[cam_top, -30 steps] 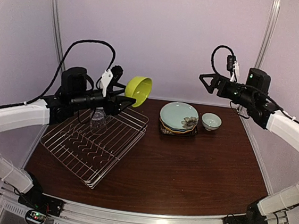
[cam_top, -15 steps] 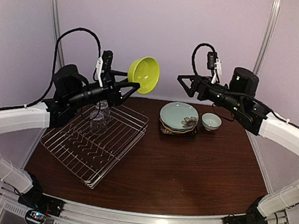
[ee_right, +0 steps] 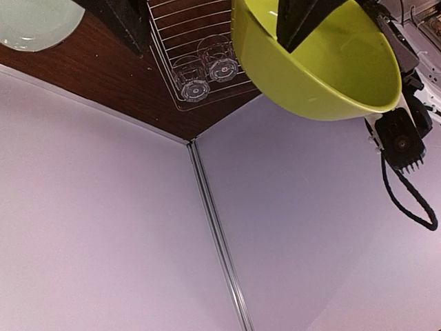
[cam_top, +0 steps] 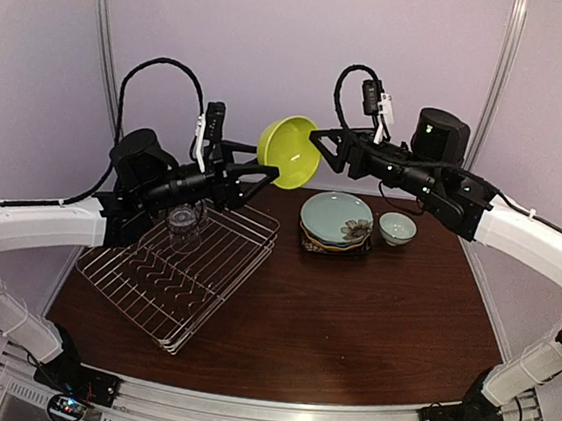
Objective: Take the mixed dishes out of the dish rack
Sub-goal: Pass from the left arm to the right, then place the bowl in the bowl.
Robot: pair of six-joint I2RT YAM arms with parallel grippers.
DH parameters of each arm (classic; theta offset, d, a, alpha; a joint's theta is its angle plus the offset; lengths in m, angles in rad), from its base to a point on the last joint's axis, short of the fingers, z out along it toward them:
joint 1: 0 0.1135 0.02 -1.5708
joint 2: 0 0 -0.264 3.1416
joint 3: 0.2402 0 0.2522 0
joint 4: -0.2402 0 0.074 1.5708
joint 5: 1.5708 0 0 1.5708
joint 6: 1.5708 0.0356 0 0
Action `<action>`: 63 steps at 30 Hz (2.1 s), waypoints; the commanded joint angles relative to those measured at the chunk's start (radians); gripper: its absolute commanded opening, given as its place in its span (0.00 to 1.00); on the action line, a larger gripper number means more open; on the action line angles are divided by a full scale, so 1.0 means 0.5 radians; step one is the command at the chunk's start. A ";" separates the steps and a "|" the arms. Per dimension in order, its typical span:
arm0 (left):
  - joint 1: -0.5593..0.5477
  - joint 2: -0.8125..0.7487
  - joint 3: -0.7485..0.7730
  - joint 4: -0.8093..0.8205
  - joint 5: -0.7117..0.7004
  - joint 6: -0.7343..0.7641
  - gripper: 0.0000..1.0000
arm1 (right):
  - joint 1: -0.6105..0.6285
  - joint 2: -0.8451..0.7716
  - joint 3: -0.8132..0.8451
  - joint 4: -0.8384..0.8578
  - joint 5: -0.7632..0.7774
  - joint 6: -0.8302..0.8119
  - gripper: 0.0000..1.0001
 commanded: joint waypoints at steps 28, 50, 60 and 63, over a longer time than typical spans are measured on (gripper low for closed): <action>-0.037 0.104 0.026 0.287 -0.103 -0.323 0.97 | 0.095 -0.104 0.123 -0.269 0.428 -0.204 0.00; -0.037 -0.179 0.184 -0.789 -0.817 -0.112 0.97 | -0.816 0.287 0.645 -1.256 0.373 0.079 0.01; -0.037 -0.185 0.240 -1.072 -0.945 -0.177 0.97 | -1.129 0.694 0.892 -1.471 0.287 0.063 0.00; -0.037 -0.205 0.213 -1.058 -0.945 -0.177 0.97 | -1.195 0.822 0.932 -1.524 0.256 0.044 0.00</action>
